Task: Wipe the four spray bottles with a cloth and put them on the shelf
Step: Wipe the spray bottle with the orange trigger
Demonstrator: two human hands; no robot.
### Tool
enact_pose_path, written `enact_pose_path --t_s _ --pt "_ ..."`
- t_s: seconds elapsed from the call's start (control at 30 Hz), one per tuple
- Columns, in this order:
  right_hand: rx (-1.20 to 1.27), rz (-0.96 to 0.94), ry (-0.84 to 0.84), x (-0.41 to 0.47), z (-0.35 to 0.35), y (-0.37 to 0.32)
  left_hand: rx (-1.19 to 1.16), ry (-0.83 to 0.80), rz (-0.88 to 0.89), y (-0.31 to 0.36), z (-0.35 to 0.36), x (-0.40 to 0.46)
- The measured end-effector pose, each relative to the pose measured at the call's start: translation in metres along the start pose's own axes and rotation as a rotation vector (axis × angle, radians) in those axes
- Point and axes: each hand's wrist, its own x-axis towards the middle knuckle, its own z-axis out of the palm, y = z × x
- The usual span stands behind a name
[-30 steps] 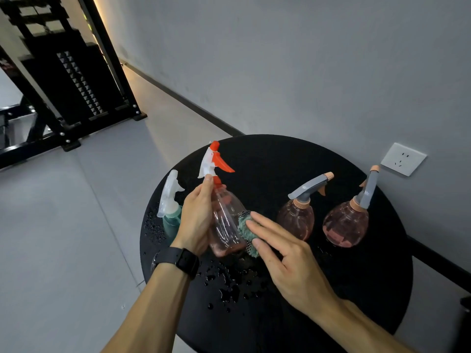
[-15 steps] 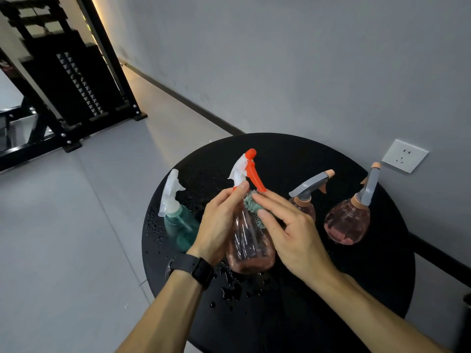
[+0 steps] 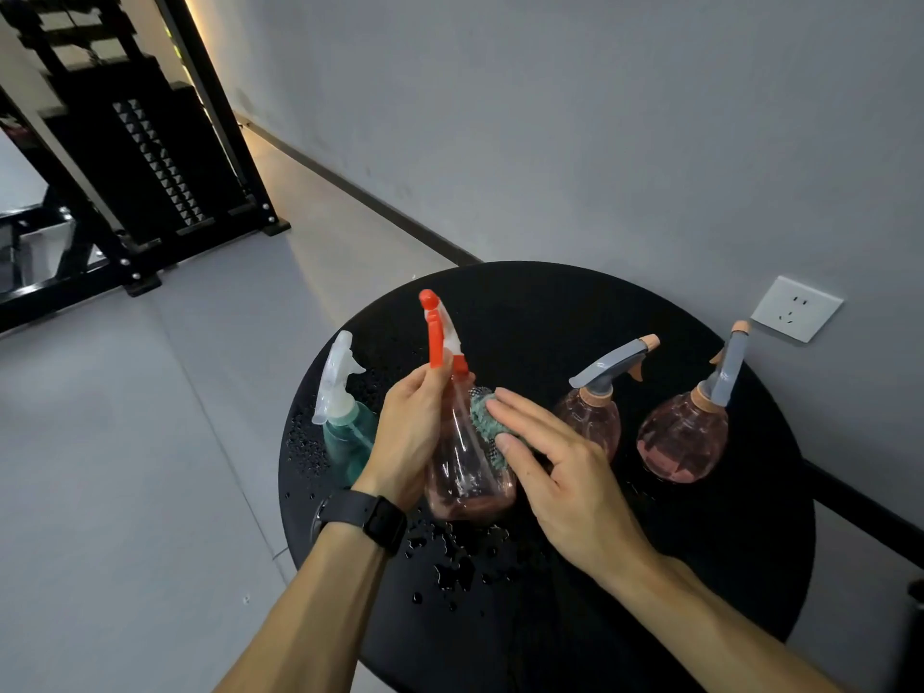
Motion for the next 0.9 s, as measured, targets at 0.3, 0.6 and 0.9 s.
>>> enact_pose_path --t_s 0.3,0.6,0.9 --pt "0.045 0.025 -0.017 -0.018 -0.005 0.005 -0.139 0.04 -0.074 0.003 -0.007 0.011" --pt "0.026 -0.004 0.049 -0.006 -0.008 0.002 -0.156 -0.141 -0.049 0.0 0.0 0.0" --pt "0.006 -0.012 0.084 0.014 -0.005 -0.006 -0.099 -0.217 -0.056 0.0 0.004 -0.006"
